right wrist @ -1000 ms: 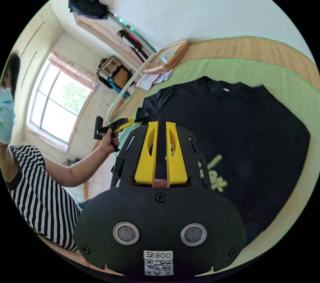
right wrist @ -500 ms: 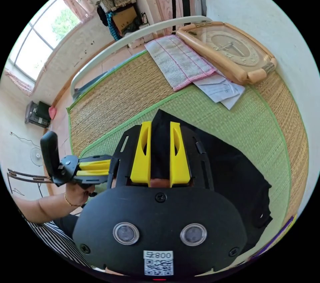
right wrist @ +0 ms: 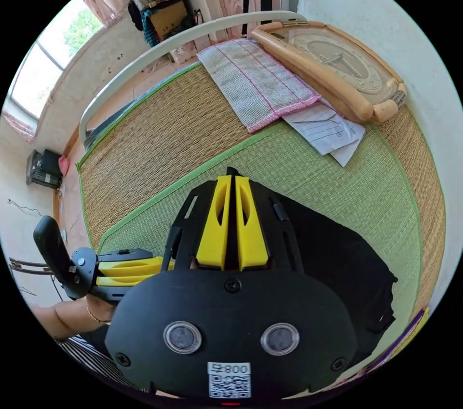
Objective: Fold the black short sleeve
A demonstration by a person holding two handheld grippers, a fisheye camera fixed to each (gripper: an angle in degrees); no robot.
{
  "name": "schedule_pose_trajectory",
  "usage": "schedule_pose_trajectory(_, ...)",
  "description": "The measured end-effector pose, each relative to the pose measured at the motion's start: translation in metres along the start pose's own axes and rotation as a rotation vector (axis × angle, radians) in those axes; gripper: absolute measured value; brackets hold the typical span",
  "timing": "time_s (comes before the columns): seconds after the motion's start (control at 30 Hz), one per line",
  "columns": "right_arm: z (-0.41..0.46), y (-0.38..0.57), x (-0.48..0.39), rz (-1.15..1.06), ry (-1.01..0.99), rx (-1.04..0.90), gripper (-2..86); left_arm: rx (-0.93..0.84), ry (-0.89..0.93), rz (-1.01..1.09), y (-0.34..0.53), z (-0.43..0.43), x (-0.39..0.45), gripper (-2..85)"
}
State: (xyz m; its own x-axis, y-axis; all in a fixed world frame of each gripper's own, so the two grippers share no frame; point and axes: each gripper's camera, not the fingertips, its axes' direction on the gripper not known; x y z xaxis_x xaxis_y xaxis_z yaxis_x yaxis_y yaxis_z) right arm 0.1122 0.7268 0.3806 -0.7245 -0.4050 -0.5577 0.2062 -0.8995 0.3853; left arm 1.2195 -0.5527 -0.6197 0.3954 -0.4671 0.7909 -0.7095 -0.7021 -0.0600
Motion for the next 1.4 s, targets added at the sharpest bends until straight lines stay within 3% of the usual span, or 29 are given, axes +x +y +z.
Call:
schedule_pose_trajectory(0.33, -0.052, 0.036, 0.083, 0.111, -0.245, 0.175, 0.6, 0.04, -0.041, 0.068, 0.006, -0.011, 0.009, 0.5)
schedule_pose_trajectory(0.7, -0.134, 0.19, 0.205, 0.286, -0.488, 0.477, 0.5, 0.076, 0.001, 0.32, -0.001, -0.029, 0.068, 0.3)
schedule_pose_trajectory(0.87, -0.108, 0.247, 0.246, 0.422, -0.525, 0.436, 0.6, -0.04, -0.033, 0.448, 0.002, -0.009, 0.1, 0.3)
schedule_pose_trajectory(1.17, -0.085, 0.283, 0.281, 0.522, -0.486, 0.336, 1.1, -0.223, 0.014, 0.445, 0.003, 0.023, 0.122, 0.9)
schedule_pose_trajectory(1.4, -0.103, 0.293, 0.288, 0.555, -0.398, 0.366, 0.3, -0.222, 0.047, 0.441, 0.001, 0.015, 0.137, 2.1)
